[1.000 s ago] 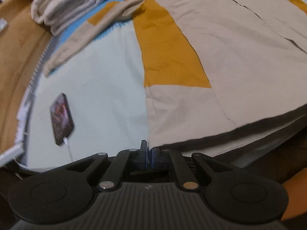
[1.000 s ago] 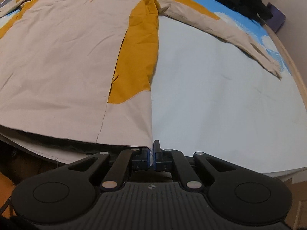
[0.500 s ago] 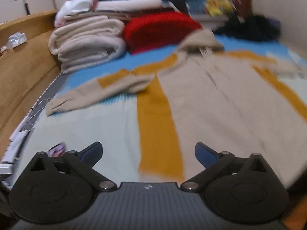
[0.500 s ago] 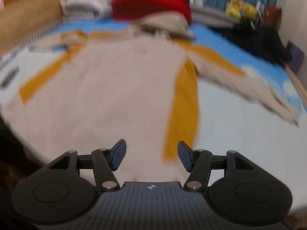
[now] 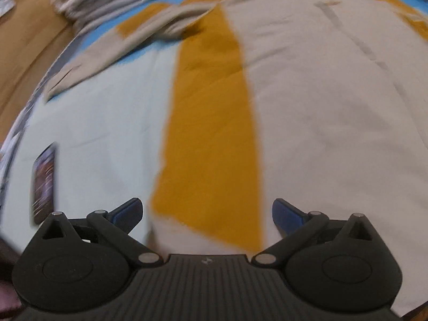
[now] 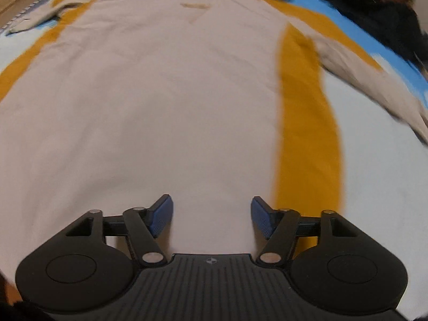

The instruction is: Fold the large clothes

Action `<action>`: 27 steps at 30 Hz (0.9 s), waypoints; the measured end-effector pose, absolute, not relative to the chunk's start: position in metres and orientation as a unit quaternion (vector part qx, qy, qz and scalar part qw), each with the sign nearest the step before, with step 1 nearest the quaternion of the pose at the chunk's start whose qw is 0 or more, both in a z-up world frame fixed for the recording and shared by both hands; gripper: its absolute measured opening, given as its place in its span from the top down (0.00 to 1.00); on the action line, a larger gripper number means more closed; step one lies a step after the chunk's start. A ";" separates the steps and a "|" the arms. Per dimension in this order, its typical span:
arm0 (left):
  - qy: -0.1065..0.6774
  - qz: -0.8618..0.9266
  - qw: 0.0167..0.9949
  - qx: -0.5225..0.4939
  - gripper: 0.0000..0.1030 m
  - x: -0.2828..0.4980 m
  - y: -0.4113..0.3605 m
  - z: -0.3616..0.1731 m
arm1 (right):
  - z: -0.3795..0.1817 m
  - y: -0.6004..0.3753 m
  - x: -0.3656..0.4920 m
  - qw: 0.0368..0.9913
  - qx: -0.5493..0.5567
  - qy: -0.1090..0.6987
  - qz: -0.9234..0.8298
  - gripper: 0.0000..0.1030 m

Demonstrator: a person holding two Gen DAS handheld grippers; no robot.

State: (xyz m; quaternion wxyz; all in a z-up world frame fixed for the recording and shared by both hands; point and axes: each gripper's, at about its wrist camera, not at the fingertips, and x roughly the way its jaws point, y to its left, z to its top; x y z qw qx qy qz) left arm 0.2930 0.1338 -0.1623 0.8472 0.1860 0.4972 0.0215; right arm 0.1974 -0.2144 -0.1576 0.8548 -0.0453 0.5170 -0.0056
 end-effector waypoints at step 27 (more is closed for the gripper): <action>0.332 0.264 0.857 -0.294 0.00 0.570 0.375 -0.113 | -0.085 -0.196 0.321 0.915 0.031 0.399 -0.044 0.23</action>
